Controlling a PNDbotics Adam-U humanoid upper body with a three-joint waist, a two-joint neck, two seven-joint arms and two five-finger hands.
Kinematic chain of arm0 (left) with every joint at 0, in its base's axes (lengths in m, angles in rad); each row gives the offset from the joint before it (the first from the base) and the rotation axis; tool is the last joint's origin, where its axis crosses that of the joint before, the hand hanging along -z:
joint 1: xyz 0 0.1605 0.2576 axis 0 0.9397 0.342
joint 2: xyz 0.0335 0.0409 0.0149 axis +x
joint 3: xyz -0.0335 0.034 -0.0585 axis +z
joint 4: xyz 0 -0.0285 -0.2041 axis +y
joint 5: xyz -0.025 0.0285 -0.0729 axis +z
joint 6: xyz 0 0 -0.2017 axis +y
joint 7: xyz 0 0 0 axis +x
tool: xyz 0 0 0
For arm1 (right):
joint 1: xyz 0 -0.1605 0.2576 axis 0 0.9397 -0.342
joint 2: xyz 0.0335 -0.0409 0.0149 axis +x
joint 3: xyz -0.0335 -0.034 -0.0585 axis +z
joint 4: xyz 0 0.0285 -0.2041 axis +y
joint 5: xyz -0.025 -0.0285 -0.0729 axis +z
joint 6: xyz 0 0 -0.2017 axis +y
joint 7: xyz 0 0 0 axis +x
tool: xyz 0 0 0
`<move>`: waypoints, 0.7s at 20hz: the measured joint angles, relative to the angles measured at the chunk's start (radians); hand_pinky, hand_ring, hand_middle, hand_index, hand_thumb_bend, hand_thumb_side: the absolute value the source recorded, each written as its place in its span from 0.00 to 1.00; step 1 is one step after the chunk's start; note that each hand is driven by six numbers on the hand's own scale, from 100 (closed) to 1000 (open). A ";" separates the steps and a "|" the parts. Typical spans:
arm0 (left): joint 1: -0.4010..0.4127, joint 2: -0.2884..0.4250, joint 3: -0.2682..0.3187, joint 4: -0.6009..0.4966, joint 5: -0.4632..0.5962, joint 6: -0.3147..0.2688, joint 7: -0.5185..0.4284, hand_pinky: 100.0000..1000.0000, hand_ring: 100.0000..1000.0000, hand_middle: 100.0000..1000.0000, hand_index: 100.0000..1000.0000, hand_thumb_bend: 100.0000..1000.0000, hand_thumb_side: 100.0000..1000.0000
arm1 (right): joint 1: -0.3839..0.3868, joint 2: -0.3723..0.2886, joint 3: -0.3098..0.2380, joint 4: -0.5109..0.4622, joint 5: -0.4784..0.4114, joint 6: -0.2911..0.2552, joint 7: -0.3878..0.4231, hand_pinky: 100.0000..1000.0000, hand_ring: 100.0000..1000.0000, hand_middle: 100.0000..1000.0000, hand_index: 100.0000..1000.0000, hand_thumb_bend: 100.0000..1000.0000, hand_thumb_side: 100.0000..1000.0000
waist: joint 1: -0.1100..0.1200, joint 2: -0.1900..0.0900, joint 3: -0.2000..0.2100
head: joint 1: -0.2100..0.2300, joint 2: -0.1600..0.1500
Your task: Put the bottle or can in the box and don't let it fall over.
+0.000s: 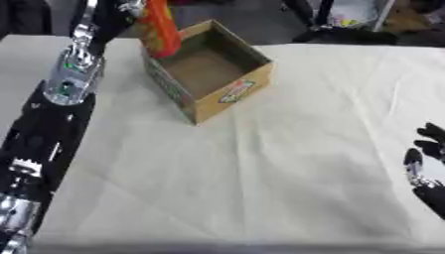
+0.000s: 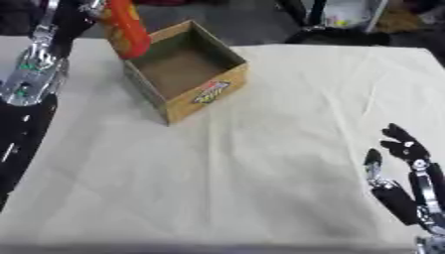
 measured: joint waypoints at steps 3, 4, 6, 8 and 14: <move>-0.033 -0.022 -0.019 0.067 -0.026 0.027 0.001 0.88 0.86 0.88 0.48 0.00 0.28 | -0.010 0.001 0.012 0.002 -0.002 -0.005 0.011 0.82 0.80 0.84 0.96 0.00 0.61 | 0.000 0.000 -0.025 | 0.017 0.000; -0.039 -0.027 -0.027 0.092 -0.041 0.032 0.004 0.89 0.87 0.90 0.60 0.00 0.14 | -0.013 0.001 0.015 0.003 -0.004 -0.007 0.015 0.82 0.80 0.84 0.96 0.00 0.61 | 0.000 0.000 -0.032 | 0.021 0.000; -0.051 -0.033 -0.047 0.149 -0.072 0.032 0.012 0.89 0.88 0.91 0.79 0.02 0.27 | -0.019 0.002 0.021 0.004 -0.006 -0.009 0.021 0.82 0.80 0.84 0.96 0.00 0.61 | 0.000 0.000 -0.040 | 0.027 -0.001; -0.058 -0.035 -0.068 0.197 -0.106 0.015 0.025 0.90 0.91 0.96 1.00 0.63 0.65 | -0.021 0.005 0.025 0.006 -0.008 -0.010 0.026 0.82 0.80 0.84 0.96 0.00 0.60 | 0.000 0.000 -0.044 | 0.031 -0.001; -0.042 -0.020 -0.098 0.218 -0.206 -0.069 0.083 0.95 0.95 1.00 1.00 0.86 0.91 | -0.027 0.009 0.028 0.006 -0.008 -0.011 0.033 0.82 0.80 0.84 0.96 0.00 0.60 | 0.000 0.000 -0.036 | 0.024 -0.001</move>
